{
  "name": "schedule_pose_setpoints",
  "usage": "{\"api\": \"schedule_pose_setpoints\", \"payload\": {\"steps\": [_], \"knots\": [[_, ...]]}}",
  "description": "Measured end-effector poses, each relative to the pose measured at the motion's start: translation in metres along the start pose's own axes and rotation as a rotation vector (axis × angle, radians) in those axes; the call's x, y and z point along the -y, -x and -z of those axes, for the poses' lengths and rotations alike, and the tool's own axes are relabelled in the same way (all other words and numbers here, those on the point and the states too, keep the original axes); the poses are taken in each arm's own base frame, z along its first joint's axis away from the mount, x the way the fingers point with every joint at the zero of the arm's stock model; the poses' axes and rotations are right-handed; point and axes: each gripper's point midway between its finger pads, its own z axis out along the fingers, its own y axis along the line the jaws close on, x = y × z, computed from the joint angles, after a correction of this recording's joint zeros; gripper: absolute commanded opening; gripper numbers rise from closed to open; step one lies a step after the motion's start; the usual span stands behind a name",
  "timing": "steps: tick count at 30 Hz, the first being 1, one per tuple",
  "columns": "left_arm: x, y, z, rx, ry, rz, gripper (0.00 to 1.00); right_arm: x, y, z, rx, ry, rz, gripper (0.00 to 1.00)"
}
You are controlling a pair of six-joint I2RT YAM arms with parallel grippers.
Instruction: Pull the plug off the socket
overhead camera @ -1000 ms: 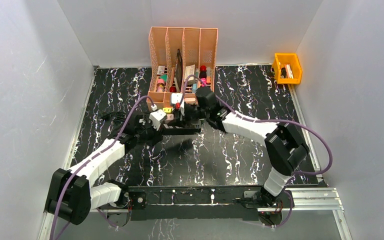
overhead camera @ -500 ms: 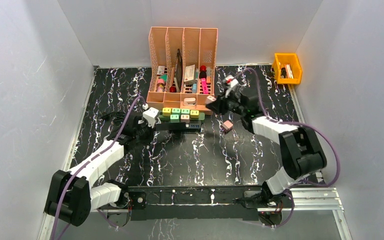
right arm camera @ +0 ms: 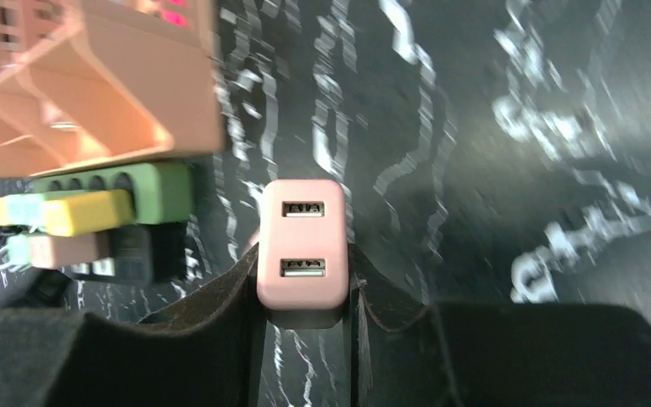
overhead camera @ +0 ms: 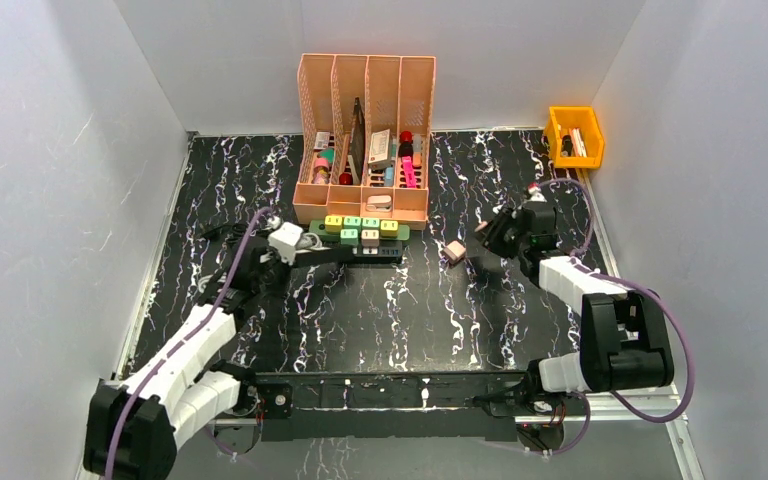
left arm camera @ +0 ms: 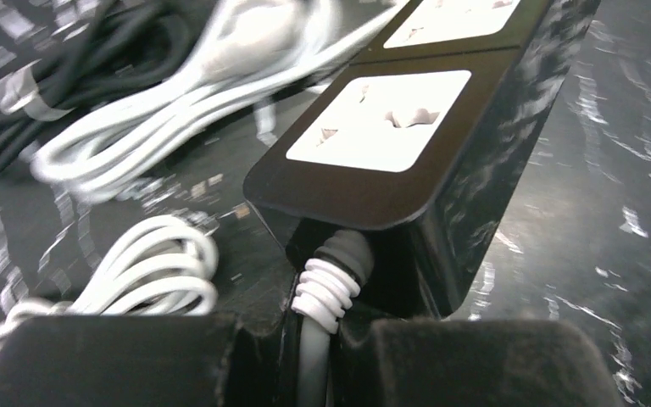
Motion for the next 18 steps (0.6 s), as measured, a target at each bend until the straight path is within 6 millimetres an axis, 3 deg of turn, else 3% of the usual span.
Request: {"api": "schedule_pose_setpoints", "payload": {"steps": [1,3,7,9,14,18], "knots": [[-0.011,-0.001,0.003,0.008,0.048,0.031,0.0,0.016,-0.008,0.002,-0.024,-0.044,-0.05,0.0],[-0.039,-0.003,0.009,0.018,0.168,0.111,0.0,0.027,-0.024,0.003,-0.078,-0.084,-0.1,0.0],[-0.092,-0.002,0.022,0.065,0.402,0.272,0.0,0.027,-0.049,0.002,-0.181,-0.075,-0.14,0.02],[-0.106,0.003,0.026,0.104,0.463,0.319,0.0,0.025,-0.057,0.001,-0.217,-0.061,-0.149,0.05],[-0.131,0.032,0.027,0.178,0.537,0.382,0.0,0.026,-0.077,-0.002,-0.324,-0.039,-0.171,0.27],[-0.161,0.064,0.012,0.192,0.597,0.43,0.0,0.019,-0.081,-0.004,-0.36,0.004,-0.173,0.49]]}}
